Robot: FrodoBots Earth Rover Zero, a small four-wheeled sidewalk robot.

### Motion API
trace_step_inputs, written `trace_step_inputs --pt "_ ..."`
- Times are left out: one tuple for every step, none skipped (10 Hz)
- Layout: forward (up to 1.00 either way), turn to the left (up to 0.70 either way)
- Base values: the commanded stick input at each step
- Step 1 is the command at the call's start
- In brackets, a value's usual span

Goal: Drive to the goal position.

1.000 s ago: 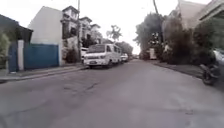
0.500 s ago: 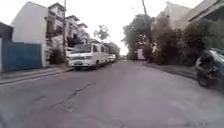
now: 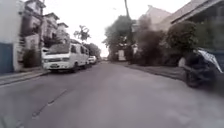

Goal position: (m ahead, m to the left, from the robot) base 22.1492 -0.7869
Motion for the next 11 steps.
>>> trace_step_inputs --pt "1.0 0.0" --pt "1.0 0.0" --pt "1.0 0.0" --pt "1.0 0.0" --pt "1.0 0.0" --pt "1.0 0.0" --pt "1.0 0.0" --pt "1.0 0.0" --pt "1.0 0.0" --pt "1.0 0.0" --pt "1.0 0.0"
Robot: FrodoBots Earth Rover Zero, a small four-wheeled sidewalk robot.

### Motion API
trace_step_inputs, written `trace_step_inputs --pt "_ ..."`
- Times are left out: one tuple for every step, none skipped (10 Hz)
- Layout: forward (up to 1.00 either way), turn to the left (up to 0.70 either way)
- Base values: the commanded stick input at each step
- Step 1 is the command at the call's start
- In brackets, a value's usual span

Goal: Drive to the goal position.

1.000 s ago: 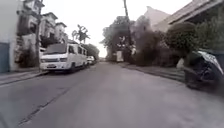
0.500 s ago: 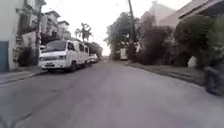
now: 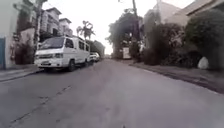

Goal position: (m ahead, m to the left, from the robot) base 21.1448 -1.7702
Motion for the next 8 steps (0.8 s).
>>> trace_step_inputs --pt "1.0 0.0" --pt "1.0 0.0" --pt "1.0 0.0" --pt "1.0 -0.4" --pt "1.0 -0.4" --pt "1.0 -0.4" --pt "1.0 -0.4" --pt "1.0 -0.4"
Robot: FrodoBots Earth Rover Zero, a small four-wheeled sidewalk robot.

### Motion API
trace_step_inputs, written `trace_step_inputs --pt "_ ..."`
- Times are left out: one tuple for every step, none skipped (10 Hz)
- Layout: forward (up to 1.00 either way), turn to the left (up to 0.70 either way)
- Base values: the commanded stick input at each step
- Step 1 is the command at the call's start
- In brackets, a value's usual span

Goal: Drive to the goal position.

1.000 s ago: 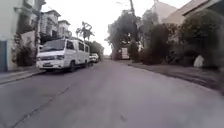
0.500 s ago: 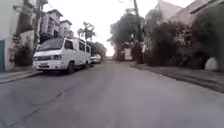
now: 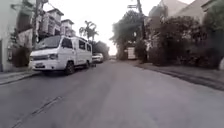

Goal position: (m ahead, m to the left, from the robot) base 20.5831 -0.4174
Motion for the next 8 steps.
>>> trace_step_inputs --pt "1.0 -0.32" --pt "1.0 -0.13" --pt "1.0 0.0" --pt "1.0 0.0" --pt "1.0 0.0" --pt "1.0 0.0" --pt "1.0 0.0" --pt "1.0 0.0"
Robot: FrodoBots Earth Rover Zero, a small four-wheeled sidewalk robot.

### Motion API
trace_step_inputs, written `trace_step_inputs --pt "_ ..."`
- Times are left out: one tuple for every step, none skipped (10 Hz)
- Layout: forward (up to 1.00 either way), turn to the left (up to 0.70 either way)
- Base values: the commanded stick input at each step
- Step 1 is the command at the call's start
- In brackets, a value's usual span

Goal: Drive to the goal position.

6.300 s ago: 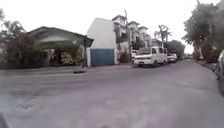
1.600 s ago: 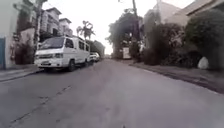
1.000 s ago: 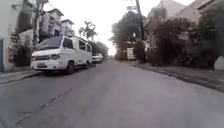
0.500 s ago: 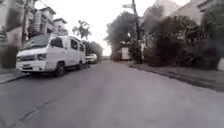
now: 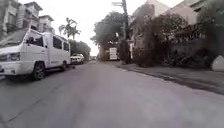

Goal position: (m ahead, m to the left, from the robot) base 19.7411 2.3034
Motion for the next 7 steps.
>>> trace_step_inputs --pt "1.0 0.0" --pt "1.0 0.0" --pt "1.0 0.0" --pt "1.0 0.0" --pt "1.0 0.0" --pt "1.0 0.0" --pt "1.0 0.0"
